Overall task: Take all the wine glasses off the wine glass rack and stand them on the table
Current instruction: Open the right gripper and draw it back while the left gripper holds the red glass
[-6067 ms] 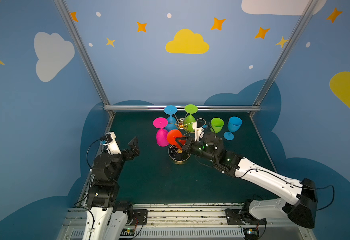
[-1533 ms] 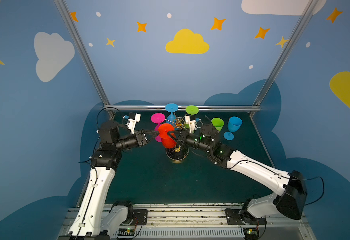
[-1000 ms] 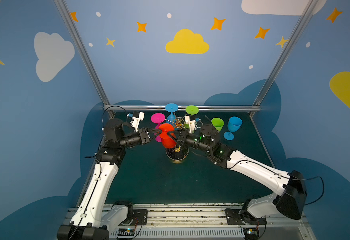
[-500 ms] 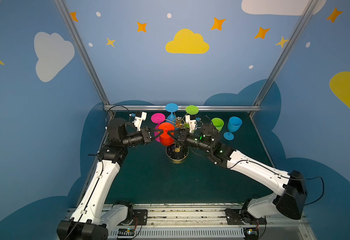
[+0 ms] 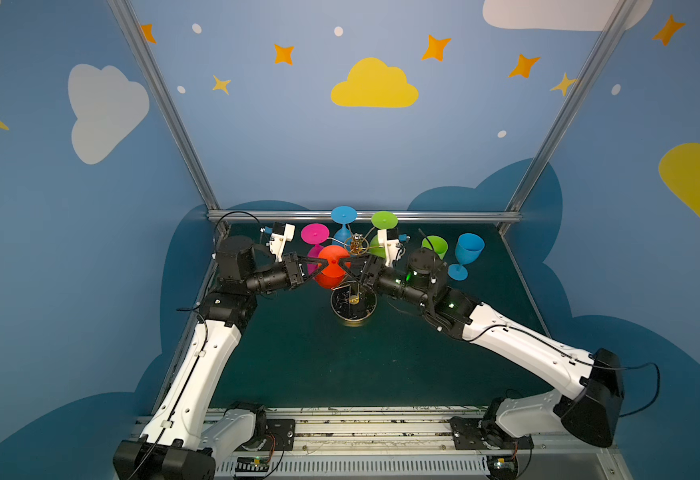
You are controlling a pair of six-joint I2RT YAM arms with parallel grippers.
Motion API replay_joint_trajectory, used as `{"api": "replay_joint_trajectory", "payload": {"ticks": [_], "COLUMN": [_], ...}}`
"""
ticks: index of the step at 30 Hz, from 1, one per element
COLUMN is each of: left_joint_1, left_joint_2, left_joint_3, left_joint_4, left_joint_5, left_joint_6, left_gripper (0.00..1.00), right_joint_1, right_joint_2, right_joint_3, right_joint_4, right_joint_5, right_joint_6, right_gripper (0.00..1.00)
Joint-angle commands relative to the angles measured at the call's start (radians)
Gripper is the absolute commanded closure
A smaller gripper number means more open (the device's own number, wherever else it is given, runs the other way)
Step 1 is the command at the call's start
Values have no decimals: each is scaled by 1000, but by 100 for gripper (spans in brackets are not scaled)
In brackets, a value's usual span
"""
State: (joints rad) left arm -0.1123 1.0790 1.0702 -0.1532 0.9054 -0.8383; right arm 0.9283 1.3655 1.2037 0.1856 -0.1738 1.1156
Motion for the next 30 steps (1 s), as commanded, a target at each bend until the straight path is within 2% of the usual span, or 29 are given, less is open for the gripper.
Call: {"api": "replay_joint_trajectory", "payload": {"ticks": [1, 5, 16, 30], "left_joint_1": [-1, -1, -4, -9], "left_joint_2": [-10, -4, 19, 26], "left_joint_3": [-10, -19, -20, -7], "left_joint_4": [90, 100, 101, -33], "left_joint_5": [-20, -50, -91, -149], "left_joint_6": [-31, -61, -104, -35], "left_gripper": [97, 97, 97, 97], "right_joint_1": [7, 7, 6, -2], "right_joint_2": [-50, -93, -216, -331], "right_joint_3": [-24, -48, -85, -131], "right_joint_4": [-25, -55, -137, -192], "right_joint_5": [25, 40, 97, 169], "right_joint_6": [-45, -67, -139, -183], "right_gripper": [46, 42, 39, 38]}}
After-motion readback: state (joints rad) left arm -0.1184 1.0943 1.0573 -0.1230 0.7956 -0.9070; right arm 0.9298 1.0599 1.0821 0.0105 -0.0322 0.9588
